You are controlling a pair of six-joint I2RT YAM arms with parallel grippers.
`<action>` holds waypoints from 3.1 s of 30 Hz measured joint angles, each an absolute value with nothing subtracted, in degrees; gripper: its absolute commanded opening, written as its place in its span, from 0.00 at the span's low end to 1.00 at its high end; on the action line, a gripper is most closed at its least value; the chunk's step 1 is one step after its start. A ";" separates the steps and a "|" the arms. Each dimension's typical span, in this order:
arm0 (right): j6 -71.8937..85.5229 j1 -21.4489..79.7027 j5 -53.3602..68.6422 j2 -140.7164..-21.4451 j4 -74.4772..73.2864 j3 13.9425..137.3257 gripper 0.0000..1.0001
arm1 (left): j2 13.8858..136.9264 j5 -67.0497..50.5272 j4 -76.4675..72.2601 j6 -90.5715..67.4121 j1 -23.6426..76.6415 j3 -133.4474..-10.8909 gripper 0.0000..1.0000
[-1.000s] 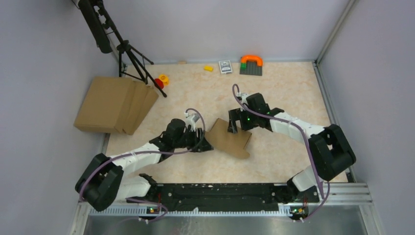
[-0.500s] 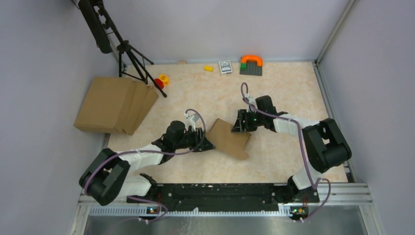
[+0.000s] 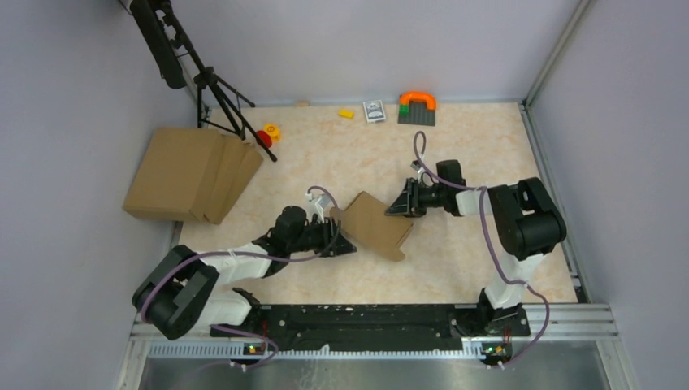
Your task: Fold the paper box
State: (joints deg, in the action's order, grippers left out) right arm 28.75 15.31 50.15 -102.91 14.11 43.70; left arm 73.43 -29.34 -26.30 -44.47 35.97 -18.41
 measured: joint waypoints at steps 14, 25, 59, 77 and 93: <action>34.17 11.73 58.52 -108.92 20.25 44.84 0.31 | 79.37 -30.98 -35.24 -45.71 36.12 -17.26 0.32; 34.74 10.87 61.36 -112.44 20.21 48.27 0.31 | 88.82 -30.83 -45.98 -45.74 37.87 -18.76 0.23; 30.11 10.04 55.44 -110.17 15.33 48.82 0.50 | 99.46 -26.70 -44.93 -36.62 40.38 -38.79 0.24; 25.10 18.94 45.32 -96.64 6.52 43.40 0.49 | 80.01 -24.51 -35.20 -31.83 42.11 -27.05 0.25; 23.24 20.84 37.17 -92.33 0.01 42.37 0.49 | 76.23 -22.96 -25.65 -30.00 42.11 -26.98 0.32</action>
State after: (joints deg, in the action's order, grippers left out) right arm 23.24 20.84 37.17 -92.33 0.01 42.37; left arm 76.23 -22.96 -25.65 -30.00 42.11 -26.98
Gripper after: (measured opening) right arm 0.494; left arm 0.299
